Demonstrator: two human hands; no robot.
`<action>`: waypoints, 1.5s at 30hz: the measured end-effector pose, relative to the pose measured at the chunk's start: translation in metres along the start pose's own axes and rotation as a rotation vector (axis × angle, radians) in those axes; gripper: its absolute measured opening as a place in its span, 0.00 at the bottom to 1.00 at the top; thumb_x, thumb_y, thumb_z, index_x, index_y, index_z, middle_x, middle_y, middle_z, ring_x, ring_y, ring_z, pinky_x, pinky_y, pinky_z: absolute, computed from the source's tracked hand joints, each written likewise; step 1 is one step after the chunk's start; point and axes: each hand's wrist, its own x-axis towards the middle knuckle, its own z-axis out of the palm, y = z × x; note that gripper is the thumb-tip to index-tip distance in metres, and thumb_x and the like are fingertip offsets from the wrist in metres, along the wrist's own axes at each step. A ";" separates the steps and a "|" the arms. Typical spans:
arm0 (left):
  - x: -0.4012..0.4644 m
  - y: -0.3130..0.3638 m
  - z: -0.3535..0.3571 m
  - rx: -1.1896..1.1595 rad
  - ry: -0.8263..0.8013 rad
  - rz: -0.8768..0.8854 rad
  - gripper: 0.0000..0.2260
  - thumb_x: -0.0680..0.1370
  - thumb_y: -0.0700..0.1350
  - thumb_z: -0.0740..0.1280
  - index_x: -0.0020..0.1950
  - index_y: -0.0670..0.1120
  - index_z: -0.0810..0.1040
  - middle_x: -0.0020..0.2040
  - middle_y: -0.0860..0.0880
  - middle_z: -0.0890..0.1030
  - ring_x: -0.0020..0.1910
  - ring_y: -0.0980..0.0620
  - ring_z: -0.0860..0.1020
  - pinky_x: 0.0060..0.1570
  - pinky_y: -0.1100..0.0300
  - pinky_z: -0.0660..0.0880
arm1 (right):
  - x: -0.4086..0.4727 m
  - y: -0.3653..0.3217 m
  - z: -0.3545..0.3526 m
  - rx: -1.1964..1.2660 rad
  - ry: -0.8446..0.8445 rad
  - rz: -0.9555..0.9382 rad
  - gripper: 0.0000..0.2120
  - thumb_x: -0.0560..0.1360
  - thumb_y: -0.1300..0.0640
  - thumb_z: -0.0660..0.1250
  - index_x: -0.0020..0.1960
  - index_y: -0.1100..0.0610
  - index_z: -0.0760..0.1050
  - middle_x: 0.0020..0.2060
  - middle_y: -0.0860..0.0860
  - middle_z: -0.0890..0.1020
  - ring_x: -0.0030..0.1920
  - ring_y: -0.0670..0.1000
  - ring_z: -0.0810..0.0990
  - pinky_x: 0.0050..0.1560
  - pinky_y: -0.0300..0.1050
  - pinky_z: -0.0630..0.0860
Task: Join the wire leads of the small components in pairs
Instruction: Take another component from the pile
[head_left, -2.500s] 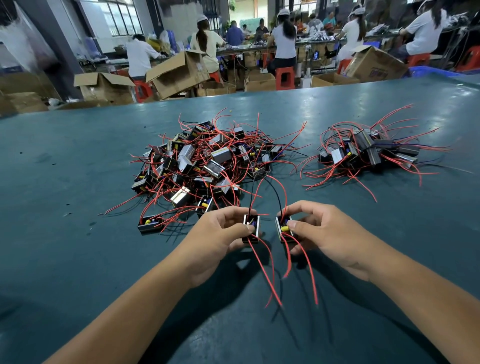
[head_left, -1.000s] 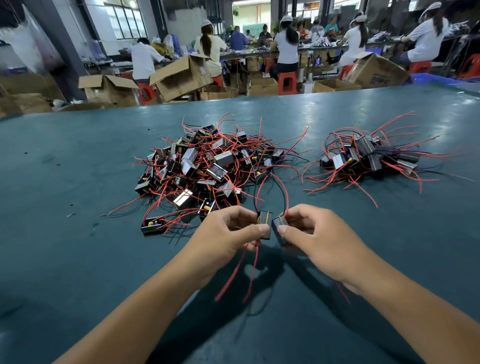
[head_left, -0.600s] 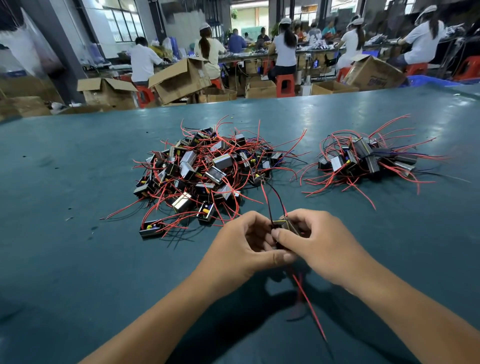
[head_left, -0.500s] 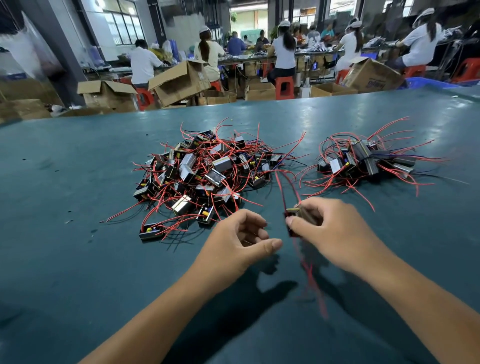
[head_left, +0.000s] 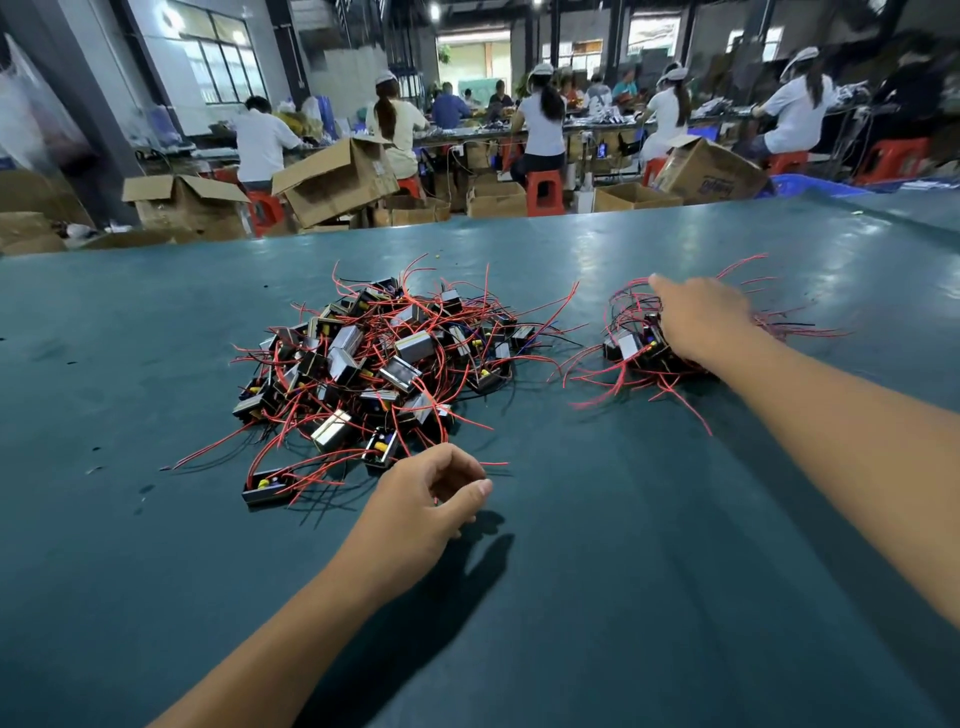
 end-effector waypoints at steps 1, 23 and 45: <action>0.000 0.000 -0.001 0.002 0.000 0.001 0.05 0.79 0.46 0.71 0.45 0.56 0.80 0.40 0.50 0.83 0.39 0.51 0.82 0.37 0.56 0.81 | 0.002 0.002 0.005 -0.028 -0.012 0.000 0.25 0.77 0.61 0.60 0.73 0.51 0.64 0.60 0.61 0.78 0.61 0.63 0.77 0.57 0.54 0.74; -0.006 0.007 -0.009 0.111 -0.007 0.034 0.06 0.80 0.48 0.68 0.43 0.54 0.79 0.38 0.52 0.82 0.38 0.53 0.80 0.43 0.50 0.79 | 0.001 -0.146 0.018 0.569 -0.120 -0.194 0.11 0.79 0.56 0.64 0.59 0.57 0.78 0.55 0.59 0.82 0.56 0.60 0.79 0.56 0.50 0.76; -0.001 0.013 -0.009 -0.268 0.049 -0.020 0.03 0.78 0.44 0.71 0.49 0.45 0.80 0.38 0.48 0.83 0.35 0.50 0.80 0.34 0.56 0.78 | -0.061 -0.114 -0.062 1.199 0.113 -0.403 0.16 0.70 0.57 0.73 0.55 0.49 0.75 0.42 0.47 0.82 0.40 0.46 0.81 0.47 0.45 0.79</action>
